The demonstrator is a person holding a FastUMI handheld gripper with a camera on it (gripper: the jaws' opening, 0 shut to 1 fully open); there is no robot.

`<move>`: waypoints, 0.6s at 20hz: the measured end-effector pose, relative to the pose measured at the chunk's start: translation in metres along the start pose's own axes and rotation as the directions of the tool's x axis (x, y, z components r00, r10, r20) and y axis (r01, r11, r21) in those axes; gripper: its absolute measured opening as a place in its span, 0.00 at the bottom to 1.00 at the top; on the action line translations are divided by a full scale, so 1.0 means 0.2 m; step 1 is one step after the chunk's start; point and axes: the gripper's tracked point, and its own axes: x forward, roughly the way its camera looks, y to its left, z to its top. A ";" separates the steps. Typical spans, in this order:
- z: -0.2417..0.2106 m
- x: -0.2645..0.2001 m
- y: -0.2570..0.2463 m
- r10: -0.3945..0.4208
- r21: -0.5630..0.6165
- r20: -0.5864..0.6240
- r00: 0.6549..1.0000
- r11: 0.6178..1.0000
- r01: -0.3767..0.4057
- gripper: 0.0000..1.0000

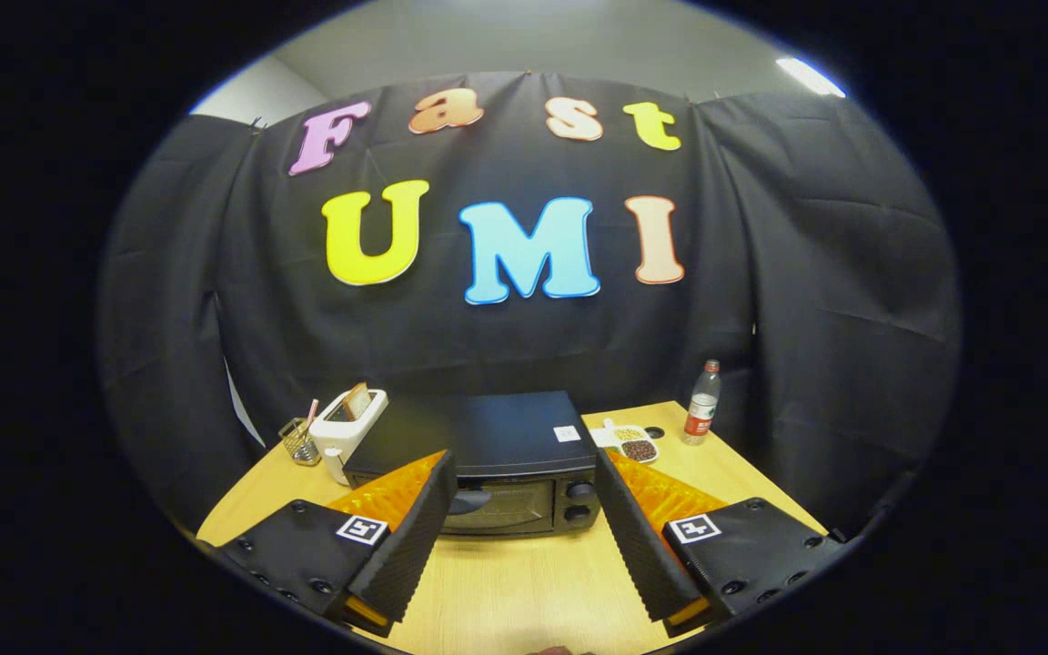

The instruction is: Open the toaster oven, put the food inside, and close the toaster oven door.

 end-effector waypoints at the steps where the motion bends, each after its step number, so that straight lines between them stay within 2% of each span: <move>1: 0.00 -0.05 -0.06 -0.010 0.012 0.009 1.000 1.000 0.010 0.96; 4: 0.06 -0.17 -0.20 -0.049 -0.057 0.054 0.997 0.997 0.052 0.96; 12: 0.24 -0.39 -0.27 -0.005 -0.143 0.166 0.986 0.989 0.029 0.96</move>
